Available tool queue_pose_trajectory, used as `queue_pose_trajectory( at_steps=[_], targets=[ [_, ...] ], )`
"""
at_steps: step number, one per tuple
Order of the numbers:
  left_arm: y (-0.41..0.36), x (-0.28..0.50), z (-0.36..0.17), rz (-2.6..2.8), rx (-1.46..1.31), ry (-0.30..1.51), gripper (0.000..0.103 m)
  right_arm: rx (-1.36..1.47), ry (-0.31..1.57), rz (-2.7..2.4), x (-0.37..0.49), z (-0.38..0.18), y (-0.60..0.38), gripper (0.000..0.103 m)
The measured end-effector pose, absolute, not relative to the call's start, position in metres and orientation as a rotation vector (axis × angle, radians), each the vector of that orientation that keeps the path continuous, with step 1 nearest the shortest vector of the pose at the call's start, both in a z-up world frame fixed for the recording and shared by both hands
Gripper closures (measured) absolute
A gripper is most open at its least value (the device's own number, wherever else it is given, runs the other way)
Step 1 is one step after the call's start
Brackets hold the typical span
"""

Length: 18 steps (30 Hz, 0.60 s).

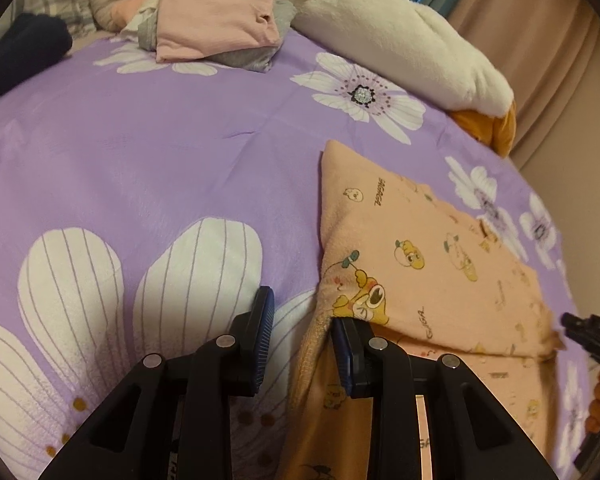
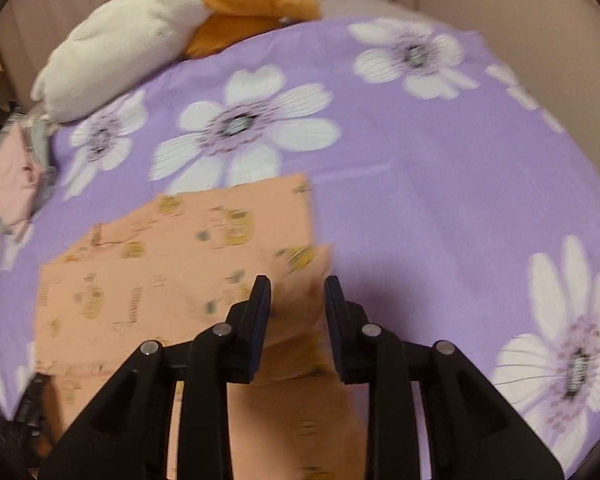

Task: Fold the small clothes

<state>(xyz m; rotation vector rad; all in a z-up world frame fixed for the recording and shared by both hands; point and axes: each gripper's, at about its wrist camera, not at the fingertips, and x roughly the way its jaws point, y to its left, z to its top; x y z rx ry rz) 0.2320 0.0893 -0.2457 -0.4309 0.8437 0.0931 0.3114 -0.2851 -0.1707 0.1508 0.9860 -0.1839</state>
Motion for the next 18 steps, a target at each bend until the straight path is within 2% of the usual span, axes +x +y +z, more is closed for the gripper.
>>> queue_pose_trajectory(
  at_steps=[2, 5, 10, 18],
  targets=[
    [0.082, 0.234, -0.245, 0.123, -0.374, 0.857, 0.072, 0.222, 0.993, -0.169, 0.302, -0.181, -0.307, 0.064],
    [0.070, 0.236, -0.244, 0.172, -0.281, 0.871, 0.072, 0.301, 1.021, -0.159, 0.295, -0.183, -0.326, 0.068],
    [0.062, 0.237, -0.244, 0.214, -0.209, 0.883, 0.071, 0.481, 0.955, -0.046, 0.269, -0.171, -0.333, 0.066],
    [0.063, 0.235, -0.245, 0.217, -0.224, 0.886, 0.070, 0.333, 0.963, 0.013, 0.287, -0.181, -0.294, 0.069]
  ],
)
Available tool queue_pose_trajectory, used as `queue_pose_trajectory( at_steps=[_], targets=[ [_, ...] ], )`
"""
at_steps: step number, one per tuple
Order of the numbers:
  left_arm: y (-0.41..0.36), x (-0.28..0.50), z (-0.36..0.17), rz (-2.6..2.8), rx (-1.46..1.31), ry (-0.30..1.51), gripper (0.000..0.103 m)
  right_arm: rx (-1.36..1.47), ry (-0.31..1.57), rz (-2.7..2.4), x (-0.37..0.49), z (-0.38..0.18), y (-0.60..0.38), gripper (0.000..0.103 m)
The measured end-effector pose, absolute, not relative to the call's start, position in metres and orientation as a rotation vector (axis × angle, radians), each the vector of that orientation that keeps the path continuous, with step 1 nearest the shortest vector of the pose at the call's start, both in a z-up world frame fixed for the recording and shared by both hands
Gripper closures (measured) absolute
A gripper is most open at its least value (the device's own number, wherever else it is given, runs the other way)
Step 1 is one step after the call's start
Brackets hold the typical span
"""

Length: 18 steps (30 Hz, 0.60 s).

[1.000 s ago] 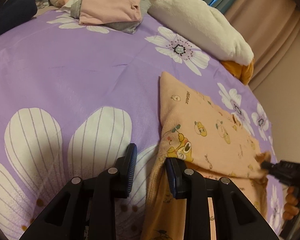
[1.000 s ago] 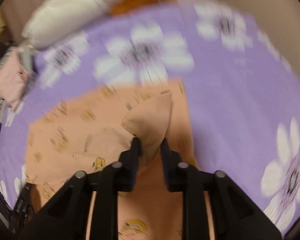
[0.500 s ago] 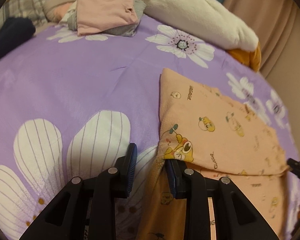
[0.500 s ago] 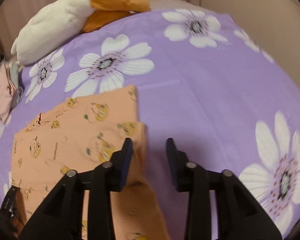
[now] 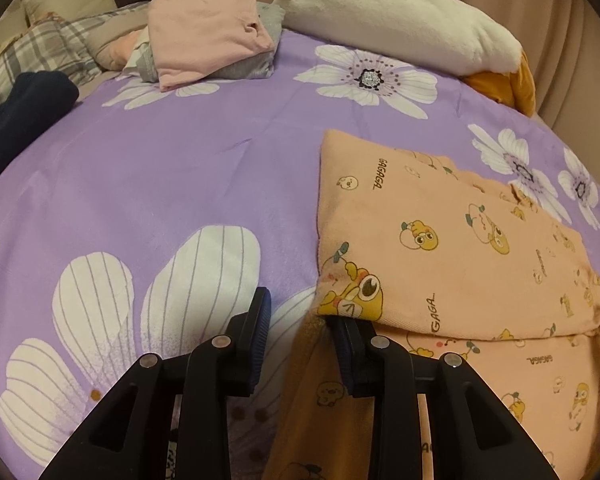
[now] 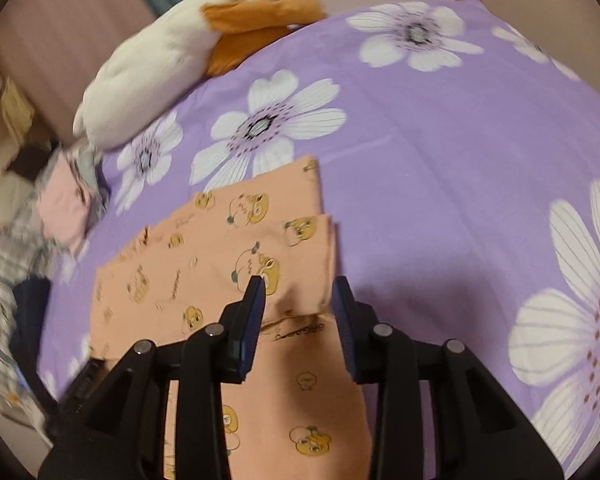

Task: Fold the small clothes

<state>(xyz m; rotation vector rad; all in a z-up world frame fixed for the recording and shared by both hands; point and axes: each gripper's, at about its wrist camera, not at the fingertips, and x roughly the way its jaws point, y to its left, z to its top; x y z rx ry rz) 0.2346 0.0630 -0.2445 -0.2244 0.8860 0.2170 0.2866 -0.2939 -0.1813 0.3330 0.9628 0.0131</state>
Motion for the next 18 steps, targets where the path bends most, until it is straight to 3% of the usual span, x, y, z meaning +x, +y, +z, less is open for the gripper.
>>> queue_pose_trajectory(
  at_steps=[5, 10, 14, 18],
  targets=[
    [0.061, 0.237, -0.245, 0.230, -0.195, 0.889, 0.070, 0.199, 1.075, -0.044, 0.308, -0.217, -0.282, 0.072],
    [0.060, 0.238, -0.246, 0.231, -0.202, 0.892, 0.070, 0.272, 1.075, -0.083, 0.302, -0.214, -0.287, 0.070],
    [0.053, 0.238, -0.246, 0.254, -0.156, 0.892, 0.070, 0.128, 1.061, -0.087, 0.295, -0.213, -0.270, 0.068],
    [0.055, 0.238, -0.243, 0.291, -0.167, 0.919, 0.061, 0.073, 1.045, -0.096, 0.293, -0.213, -0.264, 0.066]
  ],
)
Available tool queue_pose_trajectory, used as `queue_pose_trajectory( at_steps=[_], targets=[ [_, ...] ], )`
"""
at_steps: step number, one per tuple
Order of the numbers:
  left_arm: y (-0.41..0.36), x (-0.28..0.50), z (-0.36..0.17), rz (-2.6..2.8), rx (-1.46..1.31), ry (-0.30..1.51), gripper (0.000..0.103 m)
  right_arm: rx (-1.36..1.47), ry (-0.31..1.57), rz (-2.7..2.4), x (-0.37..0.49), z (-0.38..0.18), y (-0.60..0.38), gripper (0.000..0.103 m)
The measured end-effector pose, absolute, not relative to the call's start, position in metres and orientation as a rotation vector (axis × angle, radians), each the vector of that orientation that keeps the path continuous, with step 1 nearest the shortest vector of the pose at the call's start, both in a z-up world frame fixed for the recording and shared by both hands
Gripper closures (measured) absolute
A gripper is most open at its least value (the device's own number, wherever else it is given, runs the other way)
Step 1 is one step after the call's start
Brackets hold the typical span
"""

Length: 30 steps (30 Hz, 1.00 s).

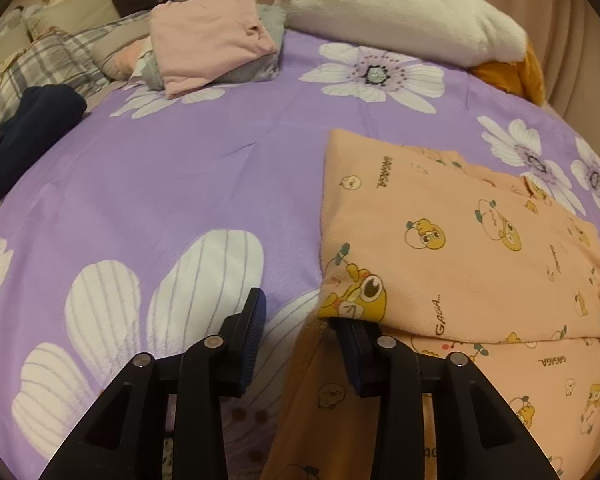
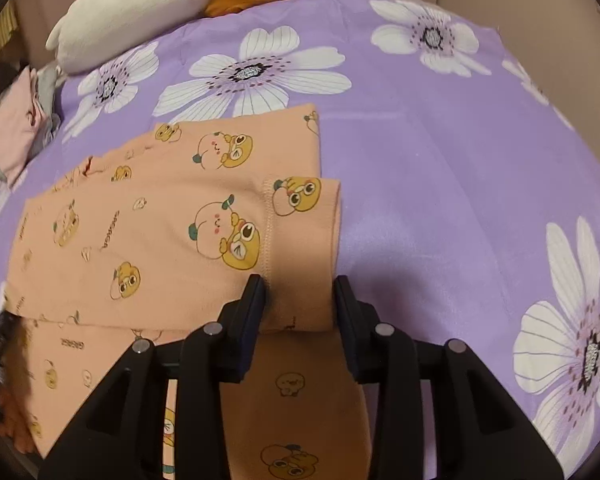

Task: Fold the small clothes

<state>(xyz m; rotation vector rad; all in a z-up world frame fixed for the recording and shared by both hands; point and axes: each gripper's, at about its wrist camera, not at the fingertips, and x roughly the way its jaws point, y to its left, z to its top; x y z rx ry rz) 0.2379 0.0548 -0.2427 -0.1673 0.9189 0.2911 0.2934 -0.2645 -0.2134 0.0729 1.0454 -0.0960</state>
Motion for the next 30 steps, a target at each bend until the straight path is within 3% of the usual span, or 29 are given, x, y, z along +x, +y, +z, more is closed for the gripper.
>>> queue_pose_trajectory(
  at_steps=[3, 6, 9, 13, 14, 17, 21, 23, 25, 30],
  targets=[
    [0.061, 0.236, -0.219, 0.376, -0.298, 1.024, 0.060, 0.167, 1.063, -0.069, 0.290, -0.214, -0.278, 0.066],
    [0.075, 0.210, -0.183, 0.172, -0.637, 0.849, 0.060, 0.342, 1.077, -0.044, 0.283, -0.208, -0.294, 0.067],
    [0.056, 0.216, -0.174, 0.148, -0.504, 0.829, 0.060, 0.440, 1.037, 0.022, 0.273, -0.190, -0.302, 0.066],
    [0.033, 0.257, -0.240, 0.166, -0.367, 1.167, 0.060, 0.355, 1.030, 0.060, 0.270, -0.187, -0.284, 0.065],
    [0.029, 0.251, -0.232, 0.201, -0.336, 1.071, 0.060, 0.310, 1.071, 0.040, 0.273, -0.196, -0.280, 0.065],
    [0.025, 0.245, -0.222, 0.151, -0.393, 1.130, 0.060, 0.271, 1.136, 0.022, 0.275, -0.212, -0.279, 0.069],
    [0.062, 0.204, -0.206, -0.052, -0.816, 1.101, 0.060, 0.426, 1.092, 0.097, 0.253, -0.180, -0.300, 0.065],
    [0.080, 0.172, -0.201, -0.160, -1.011, 1.009, 0.051, 0.566, 1.027, 0.125, 0.227, -0.167, -0.321, 0.059],
    [0.098, 0.121, -0.204, -0.117, -1.151, 0.916, 0.039, 0.712, 0.961, 0.139, 0.193, -0.162, -0.343, 0.043],
    [0.097, 0.055, -0.209, 0.018, -1.045, 0.911, 0.039, 0.891, 0.931, 0.047, 0.109, -0.184, -0.366, 0.042]
  ],
)
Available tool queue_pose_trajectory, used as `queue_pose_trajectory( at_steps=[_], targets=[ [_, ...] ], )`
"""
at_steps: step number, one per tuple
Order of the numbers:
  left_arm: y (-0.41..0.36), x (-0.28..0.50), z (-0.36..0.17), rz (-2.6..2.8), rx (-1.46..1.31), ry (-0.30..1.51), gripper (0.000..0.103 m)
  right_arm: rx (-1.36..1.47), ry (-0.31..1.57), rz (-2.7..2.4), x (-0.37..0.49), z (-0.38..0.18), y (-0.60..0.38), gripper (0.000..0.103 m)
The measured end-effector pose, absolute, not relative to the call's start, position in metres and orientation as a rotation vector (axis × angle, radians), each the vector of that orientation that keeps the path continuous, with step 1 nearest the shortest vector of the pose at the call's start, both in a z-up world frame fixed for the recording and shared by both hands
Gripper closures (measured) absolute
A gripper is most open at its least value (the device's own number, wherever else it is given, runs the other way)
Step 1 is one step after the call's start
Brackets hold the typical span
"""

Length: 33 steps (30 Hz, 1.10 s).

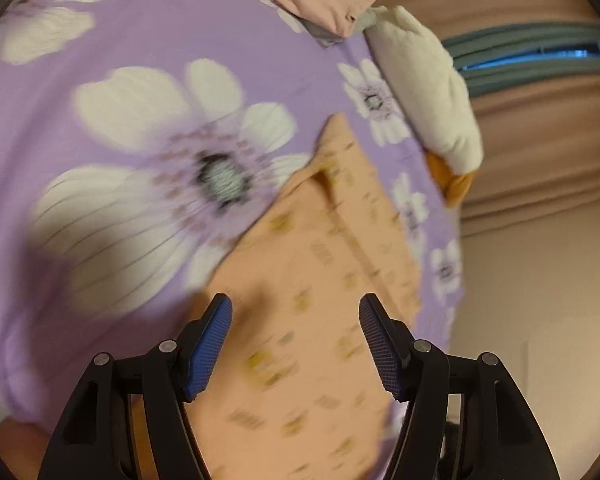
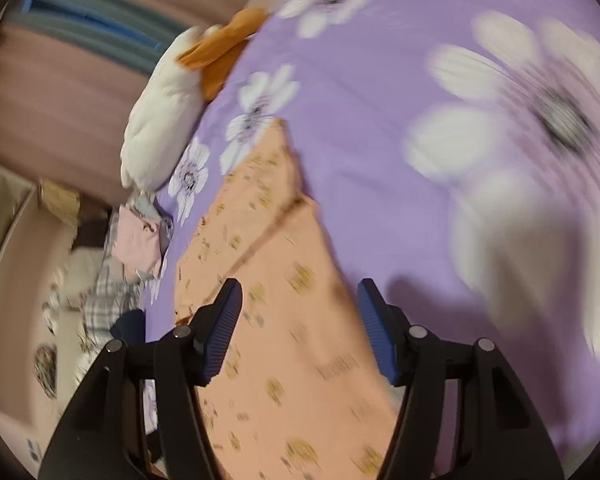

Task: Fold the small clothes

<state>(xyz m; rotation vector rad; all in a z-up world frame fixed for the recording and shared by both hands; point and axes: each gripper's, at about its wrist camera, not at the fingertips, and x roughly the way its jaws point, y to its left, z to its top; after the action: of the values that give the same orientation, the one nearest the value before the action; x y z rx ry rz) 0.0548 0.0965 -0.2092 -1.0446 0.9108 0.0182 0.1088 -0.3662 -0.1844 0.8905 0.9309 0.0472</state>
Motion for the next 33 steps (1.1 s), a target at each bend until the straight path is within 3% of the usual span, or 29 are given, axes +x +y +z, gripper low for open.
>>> queue_pose_trajectory(
  at_steps=[6, 15, 21, 33],
  targets=[
    [0.078, 0.021, -0.236, -0.141, -1.058, 1.005, 0.038, 0.907, 0.982, 0.049, 0.062, -0.206, -0.358, 0.042],
    [0.082, 0.003, -0.247, -0.155, -0.990, 0.927, 0.038, 0.843, 0.931, 0.115, 0.033, -0.218, -0.348, 0.044],
    [0.087, -0.026, -0.257, -0.139, -1.125, 0.877, 0.039, 0.996, 0.930, 0.119, 0.009, -0.226, -0.354, 0.044],
    [0.045, -0.047, -0.264, -0.171, -1.147, 0.968, 0.038, 0.953, 0.997, 0.293, 0.006, -0.230, -0.272, 0.042]
  ],
)
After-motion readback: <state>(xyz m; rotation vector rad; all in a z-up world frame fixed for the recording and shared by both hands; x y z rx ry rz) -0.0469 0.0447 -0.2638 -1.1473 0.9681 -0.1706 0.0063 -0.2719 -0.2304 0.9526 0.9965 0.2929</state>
